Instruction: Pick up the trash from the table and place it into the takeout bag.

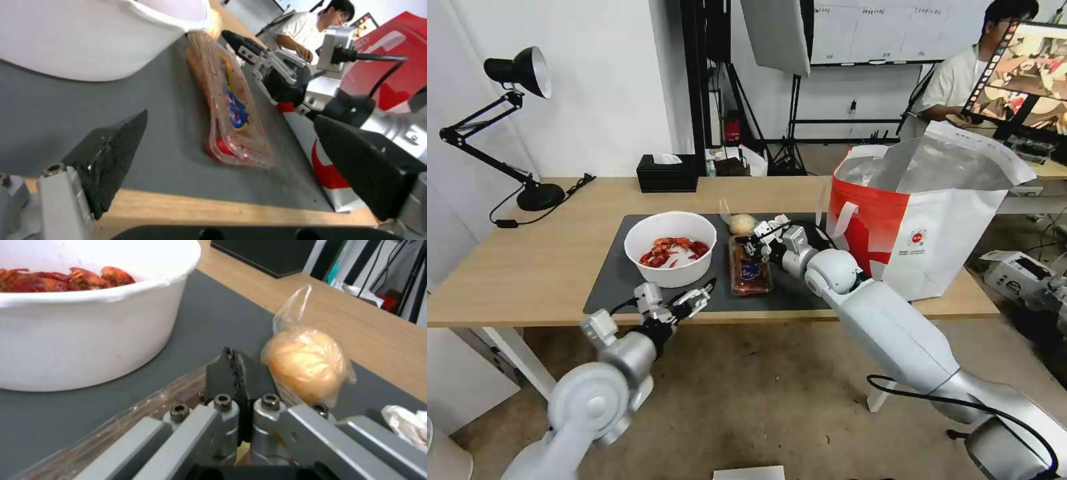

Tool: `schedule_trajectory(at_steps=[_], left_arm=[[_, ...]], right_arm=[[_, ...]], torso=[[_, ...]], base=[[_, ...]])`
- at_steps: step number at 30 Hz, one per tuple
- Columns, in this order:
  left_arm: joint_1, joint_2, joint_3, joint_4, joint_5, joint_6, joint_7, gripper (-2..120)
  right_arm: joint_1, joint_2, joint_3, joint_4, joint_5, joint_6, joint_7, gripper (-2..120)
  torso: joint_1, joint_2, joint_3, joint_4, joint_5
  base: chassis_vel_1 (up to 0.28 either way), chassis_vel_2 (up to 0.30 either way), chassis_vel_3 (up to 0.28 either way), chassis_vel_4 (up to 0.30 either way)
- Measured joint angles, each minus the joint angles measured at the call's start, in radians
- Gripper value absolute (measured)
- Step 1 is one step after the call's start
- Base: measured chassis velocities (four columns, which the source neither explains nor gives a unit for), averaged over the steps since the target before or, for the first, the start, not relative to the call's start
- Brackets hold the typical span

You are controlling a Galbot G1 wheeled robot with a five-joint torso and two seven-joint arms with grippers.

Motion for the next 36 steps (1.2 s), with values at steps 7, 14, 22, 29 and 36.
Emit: schedule_trajectory(at_steps=[7, 14, 22, 29, 36], left_arm=[[-0.067, -0.015, 0.055, 0.071, 0.004, 0.000, -0.001, 100], [-0.108, -0.024, 0.087, 0.106, 0.004, -0.001, -0.008, 100], [-0.154, -0.042, 0.130, 0.147, 0.003, -0.002, -0.026, 100], [-0.207, -0.060, 0.167, 0.187, -0.010, -0.002, -0.063, 100], [-0.263, -0.073, 0.187, 0.215, -0.066, 0.003, -0.123, 100]], right_arm=[[-0.013, -0.002, 0.007, -0.026, -0.041, 0.002, -0.015, 0], [-0.021, -0.006, 0.017, -0.033, -0.058, 0.007, -0.023, 0], [-0.029, -0.008, 0.021, -0.027, -0.058, 0.008, -0.024, 0], [-0.032, -0.013, 0.023, -0.015, -0.054, 0.008, -0.024, 0], [-0.036, -0.018, 0.025, 0.002, -0.048, 0.007, -0.022, 0]], torso=[[0.000, 0.000, 0.000, 0.0001, 0.0001], [0.000, 0.000, 0.000, 0.0000, 0.0001], [0.000, 0.000, 0.000, 0.0000, 0.0000], [0.000, 0.000, 0.000, 0.0000, 0.0001], [0.000, 0.000, 0.000, 0.0000, 0.0000]], base=[[0.000, 0.000, 0.000, 0.000], [0.000, 0.000, 0.000, 0.000], [0.000, 0.000, 0.000, 0.000], [0.000, 0.000, 0.000, 0.000], [0.000, 0.000, 0.000, 0.000]])
